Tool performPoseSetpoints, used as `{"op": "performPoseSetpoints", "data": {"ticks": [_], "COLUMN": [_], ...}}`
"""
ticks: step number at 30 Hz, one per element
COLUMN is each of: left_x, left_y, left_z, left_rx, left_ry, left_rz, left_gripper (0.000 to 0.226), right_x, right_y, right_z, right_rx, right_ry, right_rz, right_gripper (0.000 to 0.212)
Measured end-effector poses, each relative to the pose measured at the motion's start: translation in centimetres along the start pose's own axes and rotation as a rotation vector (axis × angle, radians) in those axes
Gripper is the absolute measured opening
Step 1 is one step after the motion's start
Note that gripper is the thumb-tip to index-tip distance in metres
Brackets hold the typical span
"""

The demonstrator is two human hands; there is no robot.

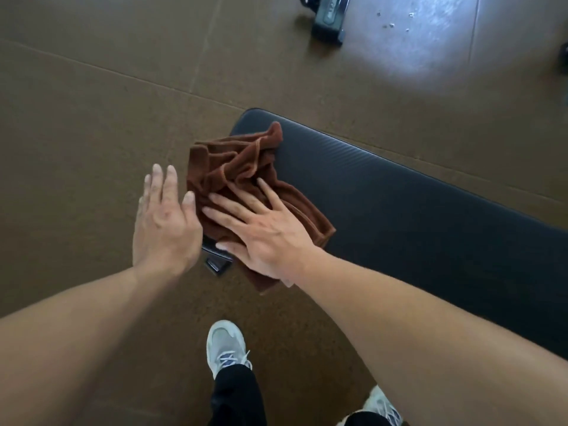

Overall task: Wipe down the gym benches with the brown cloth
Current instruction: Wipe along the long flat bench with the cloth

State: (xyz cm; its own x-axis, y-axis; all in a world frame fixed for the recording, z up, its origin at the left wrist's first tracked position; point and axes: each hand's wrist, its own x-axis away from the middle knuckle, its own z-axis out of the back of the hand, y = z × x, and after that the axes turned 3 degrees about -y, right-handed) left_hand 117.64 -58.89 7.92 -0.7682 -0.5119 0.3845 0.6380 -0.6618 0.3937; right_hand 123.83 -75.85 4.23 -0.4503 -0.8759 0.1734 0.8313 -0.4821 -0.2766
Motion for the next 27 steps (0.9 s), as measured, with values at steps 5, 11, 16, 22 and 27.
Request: {"op": "performPoseSetpoints", "data": {"ticks": [5,11,16,22,27], "left_x": [-2.4,-1.7,1.2,6.6,12.5], "left_y": [1.1,5.8,11.1,20.2,30.2], "left_z": [1.7,0.6,-2.5,-9.8,-17.5], "left_rx": [-0.081,-0.101,-0.288,-0.471,-0.525], "left_ry": [-0.07,-0.112,-0.226,-0.409,-0.516], "left_rz": [-0.229,-0.302,-0.504,-0.643,-0.732], "left_gripper": [0.06,0.069,0.076,0.076,0.081], "right_x": [-8.0,-6.1,1.7,15.8,30.2], "right_y": [1.2,4.4,10.4,19.4,26.0], "right_z": [2.7,3.1,3.6,4.2,3.7], "right_rx": [-0.081,-0.13,-0.24,-0.295,-0.283], "right_ry": [-0.005,0.082,0.147,0.204,0.236], "right_rz": [-0.242,-0.332,-0.56,-0.872,-1.004], "right_gripper": [0.058,0.057,0.057,0.049,0.046]}}
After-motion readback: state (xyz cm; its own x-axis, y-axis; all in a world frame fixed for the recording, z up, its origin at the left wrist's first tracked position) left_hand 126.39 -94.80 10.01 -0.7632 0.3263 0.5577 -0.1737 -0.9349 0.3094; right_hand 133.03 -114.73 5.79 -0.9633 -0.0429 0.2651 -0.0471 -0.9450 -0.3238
